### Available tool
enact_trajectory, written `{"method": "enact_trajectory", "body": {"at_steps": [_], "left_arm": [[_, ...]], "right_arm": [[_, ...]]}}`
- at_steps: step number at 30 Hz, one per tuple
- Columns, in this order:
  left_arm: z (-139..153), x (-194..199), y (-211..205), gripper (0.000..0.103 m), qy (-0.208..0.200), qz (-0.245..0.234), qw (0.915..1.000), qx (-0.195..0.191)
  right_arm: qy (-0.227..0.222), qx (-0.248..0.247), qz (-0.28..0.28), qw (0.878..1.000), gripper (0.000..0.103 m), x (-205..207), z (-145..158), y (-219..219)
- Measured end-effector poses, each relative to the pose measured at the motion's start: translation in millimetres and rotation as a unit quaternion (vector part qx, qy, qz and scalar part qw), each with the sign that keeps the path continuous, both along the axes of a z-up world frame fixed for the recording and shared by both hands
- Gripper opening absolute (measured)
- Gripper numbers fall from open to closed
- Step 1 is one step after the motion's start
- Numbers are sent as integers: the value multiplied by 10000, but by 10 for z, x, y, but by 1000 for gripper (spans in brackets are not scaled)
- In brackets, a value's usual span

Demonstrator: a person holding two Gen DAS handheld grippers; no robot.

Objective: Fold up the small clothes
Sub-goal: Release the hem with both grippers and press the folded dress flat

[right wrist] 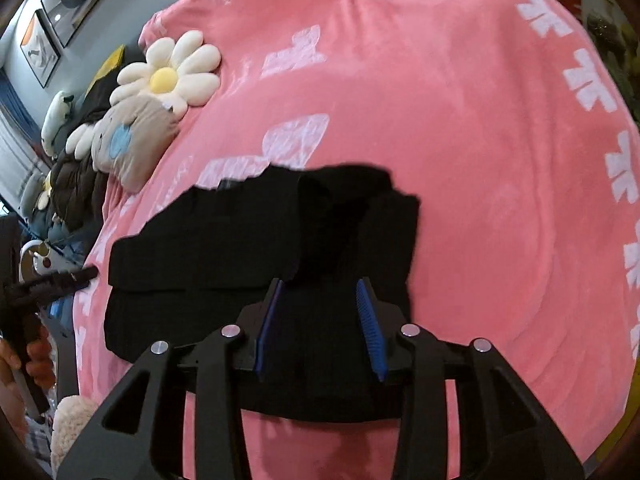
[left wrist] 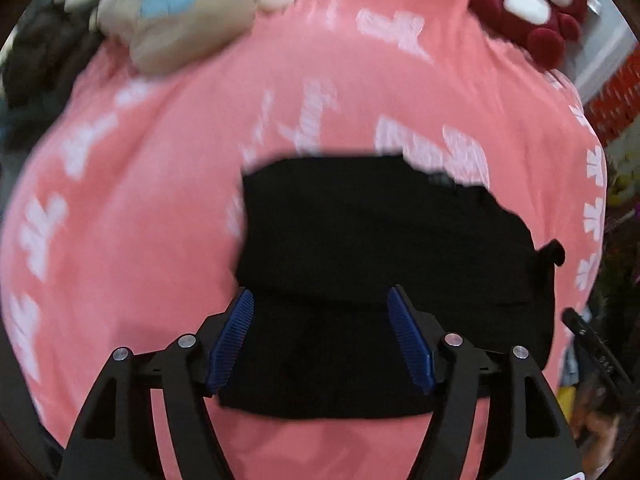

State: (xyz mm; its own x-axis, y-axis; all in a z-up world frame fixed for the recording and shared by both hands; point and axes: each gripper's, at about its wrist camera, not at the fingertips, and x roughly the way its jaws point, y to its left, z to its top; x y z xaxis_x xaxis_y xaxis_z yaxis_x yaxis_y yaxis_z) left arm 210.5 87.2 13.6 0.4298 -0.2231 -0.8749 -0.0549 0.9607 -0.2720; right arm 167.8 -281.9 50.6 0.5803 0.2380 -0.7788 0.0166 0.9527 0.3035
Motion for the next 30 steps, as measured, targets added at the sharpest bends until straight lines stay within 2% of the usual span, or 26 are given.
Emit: {"method": "enact_trajectory", "body": {"at_steps": [2,4,6,7,8,9,11,13,14,16,18,19,21,22,24,26,28,30], "left_arm": [[-132,70,33,70,149,299,9994,-104],[-207,189,143,70,169,751,9968,-226],[-257,310,226,69,161,1008,9938,-432],[-291,392,243,68,139,998,9931,-597],[-314,457,247,58,162,960,9934,-612],[-331,533,234,34,211,930,9939,-551],[-268,721,207,15,156,773,9958,-465],[-65,910,220,15,-132,774,9960,-429],[-4,970,241,19,-223,826,9955,-396],[88,1101,289,34,-445,1058,9931,-232],[102,1194,378,57,-449,1326,9901,-66],[105,1197,404,57,-383,1356,9900,-43],[152,1085,406,59,-511,1201,9914,-16],[174,975,363,60,-593,1073,9922,222],[169,779,275,65,-719,784,9935,411],[101,589,174,71,-708,455,9955,443],[25,455,97,72,-642,121,9969,440],[-84,368,21,76,-406,-173,9984,349]], "right_arm": [[-45,61,-69,9999,45,100,21,39],[-173,108,-179,9996,58,223,56,63],[-52,139,-223,9996,59,399,-11,86],[116,180,-241,9995,36,528,-112,87],[290,250,-283,9989,26,643,-217,69],[406,382,-336,9979,1,739,-278,32],[192,593,-527,9967,1,828,-202,-59],[-215,673,-714,9949,4,899,-24,-188],[-351,580,-863,9940,9,931,27,-255],[-372,82,-1170,9924,40,991,52,-356],[-264,28,-1264,9916,41,940,38,-433],[-313,139,-1189,9923,41,821,56,-438],[-433,35,-846,9955,40,608,88,-328],[-425,-78,-683,9967,40,538,85,-259],[-331,-544,-283,9976,40,404,16,-50],[-322,-925,-171,9950,40,359,-47,22],[-297,-789,-215,9962,40,428,-65,-38],[-244,-559,-214,9979,42,587,-68,-124]]}}
